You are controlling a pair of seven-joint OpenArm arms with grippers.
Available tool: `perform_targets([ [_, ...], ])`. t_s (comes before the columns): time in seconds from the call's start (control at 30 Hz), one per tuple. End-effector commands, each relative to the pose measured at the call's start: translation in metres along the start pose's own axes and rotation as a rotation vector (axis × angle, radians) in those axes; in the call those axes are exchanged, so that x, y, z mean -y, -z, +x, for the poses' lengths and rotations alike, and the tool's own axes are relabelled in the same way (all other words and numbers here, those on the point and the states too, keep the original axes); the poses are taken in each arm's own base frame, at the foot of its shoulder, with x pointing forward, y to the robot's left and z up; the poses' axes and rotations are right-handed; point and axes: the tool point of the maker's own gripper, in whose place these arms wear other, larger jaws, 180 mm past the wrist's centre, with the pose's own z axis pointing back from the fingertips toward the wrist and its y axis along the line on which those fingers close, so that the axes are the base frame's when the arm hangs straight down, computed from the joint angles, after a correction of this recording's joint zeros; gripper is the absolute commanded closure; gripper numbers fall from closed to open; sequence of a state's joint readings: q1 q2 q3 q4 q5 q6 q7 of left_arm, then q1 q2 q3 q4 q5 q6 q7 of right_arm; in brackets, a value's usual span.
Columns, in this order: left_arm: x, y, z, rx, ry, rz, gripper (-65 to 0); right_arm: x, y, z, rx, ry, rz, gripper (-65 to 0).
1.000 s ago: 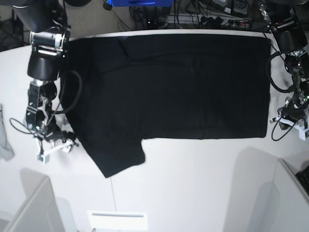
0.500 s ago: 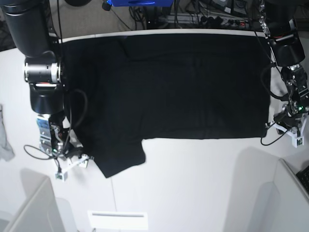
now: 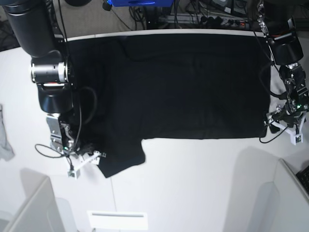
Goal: Fold the T-shirt properly
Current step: 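Release and move both grippers to the shirt's hem corners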
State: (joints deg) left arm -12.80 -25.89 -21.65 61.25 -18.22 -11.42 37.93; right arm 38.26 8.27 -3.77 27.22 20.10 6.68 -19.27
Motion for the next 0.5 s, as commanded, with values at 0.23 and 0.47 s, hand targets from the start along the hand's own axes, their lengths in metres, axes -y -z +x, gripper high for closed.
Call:
perform_targets([
  [0.23,0.001,-0.002,0.023,0.062,-0.01,-0.001,-48.5,0.003,-0.001,-0.004,-0.006,-0.001,0.002,-19.4],
  [0.47,0.019,0.002,0.027,0.073,-0.029,-0.03,-47.9,0.003,-0.001,-0.006,-0.013,0.002,0.001,0.0],
])
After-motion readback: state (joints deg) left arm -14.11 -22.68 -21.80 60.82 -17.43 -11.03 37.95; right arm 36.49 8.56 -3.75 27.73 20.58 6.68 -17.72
